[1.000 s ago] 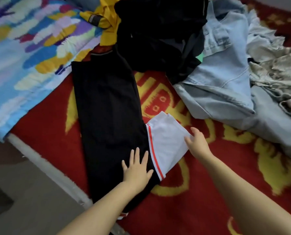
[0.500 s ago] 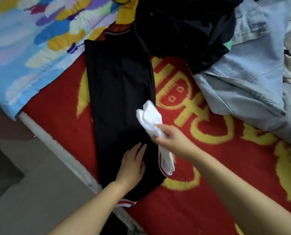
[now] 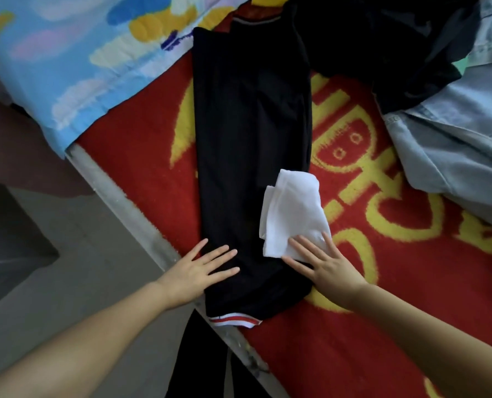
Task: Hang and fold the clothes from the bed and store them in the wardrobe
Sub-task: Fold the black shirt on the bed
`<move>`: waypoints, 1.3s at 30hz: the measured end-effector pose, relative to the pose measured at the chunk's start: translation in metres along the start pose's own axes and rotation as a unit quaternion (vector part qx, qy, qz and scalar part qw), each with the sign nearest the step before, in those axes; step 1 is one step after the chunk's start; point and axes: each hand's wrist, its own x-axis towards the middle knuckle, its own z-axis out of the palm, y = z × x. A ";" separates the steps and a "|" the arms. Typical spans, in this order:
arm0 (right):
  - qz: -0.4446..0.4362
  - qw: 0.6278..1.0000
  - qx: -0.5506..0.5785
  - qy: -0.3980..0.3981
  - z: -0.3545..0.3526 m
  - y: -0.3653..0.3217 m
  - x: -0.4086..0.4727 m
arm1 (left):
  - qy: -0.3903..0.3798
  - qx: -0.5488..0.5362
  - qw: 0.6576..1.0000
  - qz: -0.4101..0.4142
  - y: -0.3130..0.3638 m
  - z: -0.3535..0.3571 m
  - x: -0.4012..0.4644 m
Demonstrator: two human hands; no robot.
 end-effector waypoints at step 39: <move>0.136 0.991 -0.003 0.011 -0.084 0.048 0.092 | 0.039 -0.100 0.983 -0.151 -0.057 -0.050 0.101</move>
